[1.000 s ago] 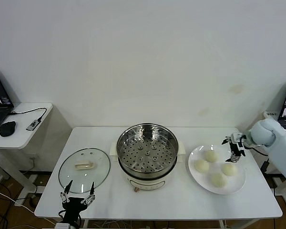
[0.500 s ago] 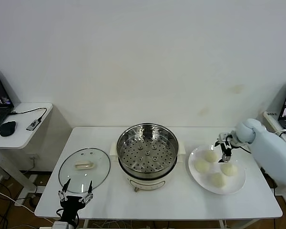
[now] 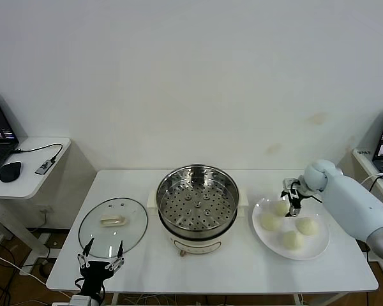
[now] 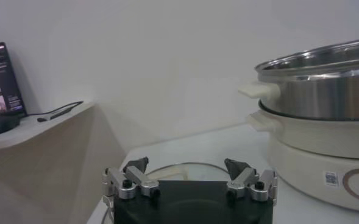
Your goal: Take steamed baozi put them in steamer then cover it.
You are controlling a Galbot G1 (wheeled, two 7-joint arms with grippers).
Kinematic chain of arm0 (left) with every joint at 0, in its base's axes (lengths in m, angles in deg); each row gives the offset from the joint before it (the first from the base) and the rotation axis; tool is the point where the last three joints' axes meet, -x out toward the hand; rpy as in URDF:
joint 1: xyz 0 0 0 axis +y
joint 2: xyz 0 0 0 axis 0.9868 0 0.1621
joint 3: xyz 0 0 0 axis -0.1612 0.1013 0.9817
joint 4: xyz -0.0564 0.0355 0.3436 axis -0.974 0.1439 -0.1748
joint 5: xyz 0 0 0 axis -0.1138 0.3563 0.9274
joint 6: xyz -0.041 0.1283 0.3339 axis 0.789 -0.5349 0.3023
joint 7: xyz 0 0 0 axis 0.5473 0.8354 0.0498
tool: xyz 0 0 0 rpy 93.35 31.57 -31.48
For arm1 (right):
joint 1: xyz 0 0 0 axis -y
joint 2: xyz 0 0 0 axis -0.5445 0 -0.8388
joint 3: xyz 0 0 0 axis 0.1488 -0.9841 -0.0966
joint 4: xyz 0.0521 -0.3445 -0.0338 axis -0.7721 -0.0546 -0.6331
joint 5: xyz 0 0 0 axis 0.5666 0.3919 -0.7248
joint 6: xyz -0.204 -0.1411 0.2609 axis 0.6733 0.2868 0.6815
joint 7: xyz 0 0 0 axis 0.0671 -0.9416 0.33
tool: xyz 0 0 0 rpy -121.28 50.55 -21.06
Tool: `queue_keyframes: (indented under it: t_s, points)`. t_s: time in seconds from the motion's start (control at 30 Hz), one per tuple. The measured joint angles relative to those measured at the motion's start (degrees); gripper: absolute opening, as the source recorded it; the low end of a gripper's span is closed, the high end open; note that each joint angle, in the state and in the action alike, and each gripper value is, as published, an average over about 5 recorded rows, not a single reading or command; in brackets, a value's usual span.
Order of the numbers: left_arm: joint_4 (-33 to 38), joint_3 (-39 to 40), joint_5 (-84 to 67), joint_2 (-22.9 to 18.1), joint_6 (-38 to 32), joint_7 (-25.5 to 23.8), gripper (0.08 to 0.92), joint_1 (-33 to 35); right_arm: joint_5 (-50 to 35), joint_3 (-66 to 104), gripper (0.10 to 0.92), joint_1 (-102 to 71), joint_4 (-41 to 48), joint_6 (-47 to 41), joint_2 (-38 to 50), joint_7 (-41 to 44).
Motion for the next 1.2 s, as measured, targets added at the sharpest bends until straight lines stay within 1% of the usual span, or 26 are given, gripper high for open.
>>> queue_keyframes:
  t_s: [0.27, 0.43, 0.63, 0.97, 1.2]
  points:
    - [-0.1, 0.3, 0.0, -0.2, 0.0, -0.1, 0.823, 0.0, 0.5, -0.1, 0.696, -0.5, 0.3, -0.3, 0.2, -0.2]
    - [0.0, 0.3, 0.1, 0.0, 0.0, -0.1, 0.823, -0.1, 0.7, -0.1, 0.626, -0.8, 0.4, -0.3, 0.1, -0.6]
    - [0.4, 0.2, 0.2, 0.4, 0.0, -0.1, 0.823, 0.1, 0.4, -0.2, 0.574, -0.8, -0.1, -0.3, 0.6, -1.0]
    - [0.7, 0.1, 0.1, 0.0, -0.1, 0.1, 0.823, 0.5, -1.3, -0.7, 0.518, -0.6, -2.6, -0.8, 2.1, -1.1]
    - [1.0, 0.7, -0.1, 0.1, 0.2, 0.1, 0.823, 0.5, -4.6, -2.2, 0.503, 1.3, -7.2, -1.7, 5.4, -0.4]
